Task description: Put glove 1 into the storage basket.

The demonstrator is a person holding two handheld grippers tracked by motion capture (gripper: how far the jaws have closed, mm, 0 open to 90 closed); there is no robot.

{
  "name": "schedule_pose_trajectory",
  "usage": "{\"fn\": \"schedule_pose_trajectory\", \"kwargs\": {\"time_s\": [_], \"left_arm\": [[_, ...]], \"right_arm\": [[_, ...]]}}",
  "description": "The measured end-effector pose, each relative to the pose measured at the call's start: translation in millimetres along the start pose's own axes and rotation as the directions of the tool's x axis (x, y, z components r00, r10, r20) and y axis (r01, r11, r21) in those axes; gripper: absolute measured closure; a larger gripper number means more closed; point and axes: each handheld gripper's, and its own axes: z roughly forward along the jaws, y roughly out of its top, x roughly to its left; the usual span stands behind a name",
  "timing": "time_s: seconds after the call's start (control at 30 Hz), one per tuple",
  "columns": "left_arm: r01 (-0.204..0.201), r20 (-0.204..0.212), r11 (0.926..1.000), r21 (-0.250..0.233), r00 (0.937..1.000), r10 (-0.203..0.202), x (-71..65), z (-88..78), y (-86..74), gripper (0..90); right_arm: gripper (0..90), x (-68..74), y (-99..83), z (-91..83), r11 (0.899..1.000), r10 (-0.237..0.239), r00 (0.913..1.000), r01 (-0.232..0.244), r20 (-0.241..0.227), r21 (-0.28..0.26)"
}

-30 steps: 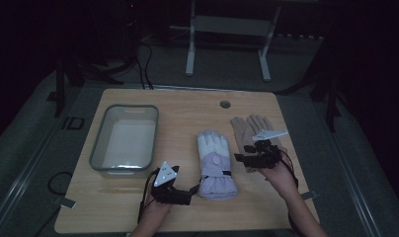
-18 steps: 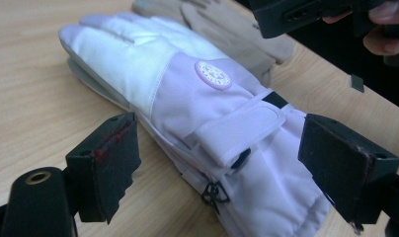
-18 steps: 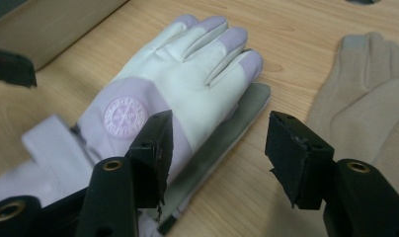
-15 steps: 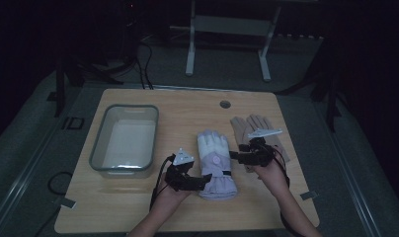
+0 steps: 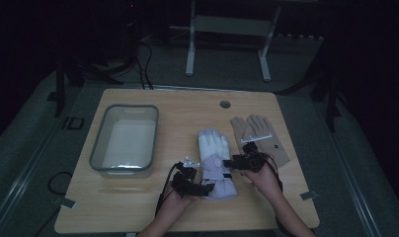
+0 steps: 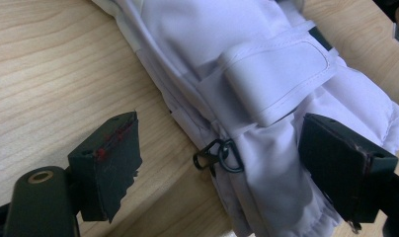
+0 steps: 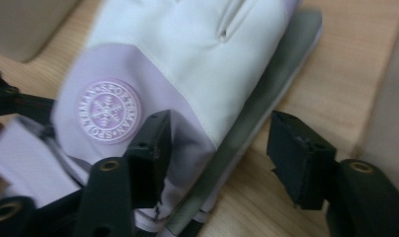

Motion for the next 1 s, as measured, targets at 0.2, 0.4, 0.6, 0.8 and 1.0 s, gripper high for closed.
{"fn": "schedule_pose_trajectory", "kwargs": {"time_s": [0.2,0.4,0.6,0.8,1.0], "left_arm": [[0.026,0.049,0.9993,0.026,0.9985,-0.027,5.5,7.1,-2.6,23.1],[0.024,0.117,0.9984,0.05,0.9927,-0.03,7.7,9.5,-1.4,44.5],[0.029,0.136,0.9981,0.054,0.99,-0.036,8.0,3.1,1.2,66.9],[0.036,0.147,0.9981,0.05,0.9882,-0.043,7.2,0.3,2.8,71.2],[0.022,0.141,0.9989,0.042,0.9896,-0.028,5.0,-6.0,7.8,72.3]], "right_arm": [[41.2,-14.0,-5.0,13.7,0.995,0.068,0.9956,-0.063,-0.065,0.083],[63.8,-18.0,-4.3,17.4,0.991,0.079,0.9851,-0.062,-0.152,0.116],[75.8,-2.7,-2.3,10.0,0.997,0.01,0.9964,-0.004,-0.084,0.076],[77.9,5.9,-2.6,0.7,0.999,-0.032,0.9982,0.034,-0.051,0.04],[78.2,10.8,2.4,-7.3,0.999,-0.045,0.9979,0.046,-0.047,0.019]]}}
